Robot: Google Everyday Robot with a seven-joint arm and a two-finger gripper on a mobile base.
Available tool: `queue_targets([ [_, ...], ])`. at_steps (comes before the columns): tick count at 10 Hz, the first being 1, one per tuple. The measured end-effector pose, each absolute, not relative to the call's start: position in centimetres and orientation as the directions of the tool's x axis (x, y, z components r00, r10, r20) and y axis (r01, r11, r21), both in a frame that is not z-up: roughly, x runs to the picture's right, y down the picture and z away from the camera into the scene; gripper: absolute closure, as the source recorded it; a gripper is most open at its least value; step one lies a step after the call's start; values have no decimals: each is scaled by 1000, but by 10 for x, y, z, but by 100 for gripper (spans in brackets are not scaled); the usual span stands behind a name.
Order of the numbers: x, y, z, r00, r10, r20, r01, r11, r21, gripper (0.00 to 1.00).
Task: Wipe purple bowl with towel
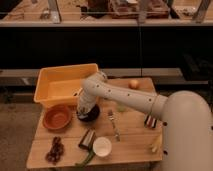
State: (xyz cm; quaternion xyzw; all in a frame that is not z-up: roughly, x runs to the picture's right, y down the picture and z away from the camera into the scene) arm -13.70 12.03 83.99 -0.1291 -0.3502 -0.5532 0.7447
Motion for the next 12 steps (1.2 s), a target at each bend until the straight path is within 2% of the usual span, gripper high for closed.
queue_targets([
  [3, -128, 137, 833, 112, -727, 677, 917, 339, 211, 100],
  [7, -82, 155, 848, 130, -708, 694, 934, 323, 154, 100],
  [12, -61, 125, 869, 218, -711, 669, 932, 356, 75, 100],
])
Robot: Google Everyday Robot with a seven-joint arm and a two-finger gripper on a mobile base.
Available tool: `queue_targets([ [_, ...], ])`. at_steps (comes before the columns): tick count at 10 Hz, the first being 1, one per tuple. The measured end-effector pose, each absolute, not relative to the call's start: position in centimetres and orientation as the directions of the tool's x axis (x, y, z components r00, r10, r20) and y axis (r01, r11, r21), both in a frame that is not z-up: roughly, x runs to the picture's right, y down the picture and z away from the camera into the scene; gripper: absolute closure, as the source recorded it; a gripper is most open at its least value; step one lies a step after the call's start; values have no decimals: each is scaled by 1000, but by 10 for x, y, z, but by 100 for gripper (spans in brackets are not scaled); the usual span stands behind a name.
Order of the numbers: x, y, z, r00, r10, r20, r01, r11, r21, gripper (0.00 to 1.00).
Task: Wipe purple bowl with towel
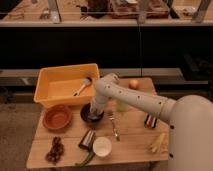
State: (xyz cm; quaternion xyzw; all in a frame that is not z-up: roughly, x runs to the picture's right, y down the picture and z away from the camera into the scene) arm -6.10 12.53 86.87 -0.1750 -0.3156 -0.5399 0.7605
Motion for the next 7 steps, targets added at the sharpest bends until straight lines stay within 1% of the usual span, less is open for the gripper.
queue_targets([
  [4, -90, 103, 865, 203, -730, 652, 930, 353, 105, 100],
  [7, -108, 111, 854, 150, -724, 673, 925, 344, 164, 100],
])
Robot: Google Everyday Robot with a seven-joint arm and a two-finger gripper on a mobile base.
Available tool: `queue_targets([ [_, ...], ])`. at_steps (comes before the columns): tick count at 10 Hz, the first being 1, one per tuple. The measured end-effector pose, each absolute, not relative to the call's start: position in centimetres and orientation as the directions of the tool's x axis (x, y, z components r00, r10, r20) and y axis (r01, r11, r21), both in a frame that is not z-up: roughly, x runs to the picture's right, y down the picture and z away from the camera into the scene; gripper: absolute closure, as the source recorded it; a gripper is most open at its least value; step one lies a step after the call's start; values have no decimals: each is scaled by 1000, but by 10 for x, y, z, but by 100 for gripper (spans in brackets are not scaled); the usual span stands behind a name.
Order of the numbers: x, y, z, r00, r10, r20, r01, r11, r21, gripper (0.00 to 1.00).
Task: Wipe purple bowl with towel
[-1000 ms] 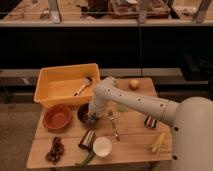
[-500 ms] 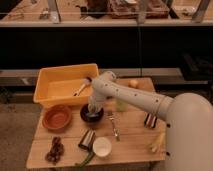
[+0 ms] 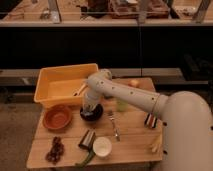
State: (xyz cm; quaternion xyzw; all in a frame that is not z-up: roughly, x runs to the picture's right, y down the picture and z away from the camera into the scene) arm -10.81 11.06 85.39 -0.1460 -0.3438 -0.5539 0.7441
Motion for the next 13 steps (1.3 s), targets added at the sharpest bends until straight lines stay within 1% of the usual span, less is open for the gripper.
queue_targets([
  [4, -102, 141, 839, 94, -712, 696, 924, 323, 205, 100],
  [7, -78, 149, 839, 99, -712, 695, 929, 316, 192, 100],
  [10, -58, 144, 848, 126, -717, 686, 939, 308, 150, 100],
  [13, -55, 125, 866, 168, -718, 676, 941, 320, 106, 100],
])
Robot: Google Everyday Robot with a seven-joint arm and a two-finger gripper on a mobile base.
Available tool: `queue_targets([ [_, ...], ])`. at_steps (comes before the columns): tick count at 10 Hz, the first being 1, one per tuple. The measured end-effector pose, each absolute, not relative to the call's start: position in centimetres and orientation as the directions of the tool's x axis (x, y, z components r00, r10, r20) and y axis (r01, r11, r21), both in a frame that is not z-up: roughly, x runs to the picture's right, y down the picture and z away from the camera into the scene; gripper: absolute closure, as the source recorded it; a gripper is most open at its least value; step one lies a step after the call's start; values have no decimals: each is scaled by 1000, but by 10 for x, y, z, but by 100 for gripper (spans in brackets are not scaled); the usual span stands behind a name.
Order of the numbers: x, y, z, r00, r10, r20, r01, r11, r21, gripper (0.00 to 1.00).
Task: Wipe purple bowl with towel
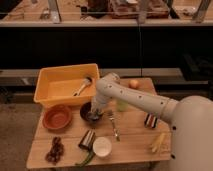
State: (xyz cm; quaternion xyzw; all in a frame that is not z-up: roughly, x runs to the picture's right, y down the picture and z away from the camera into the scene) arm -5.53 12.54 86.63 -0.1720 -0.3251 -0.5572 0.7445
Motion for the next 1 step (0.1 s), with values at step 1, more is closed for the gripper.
queue_targets([
  [1, -56, 119, 870, 176, -720, 671, 941, 324, 101, 100],
])
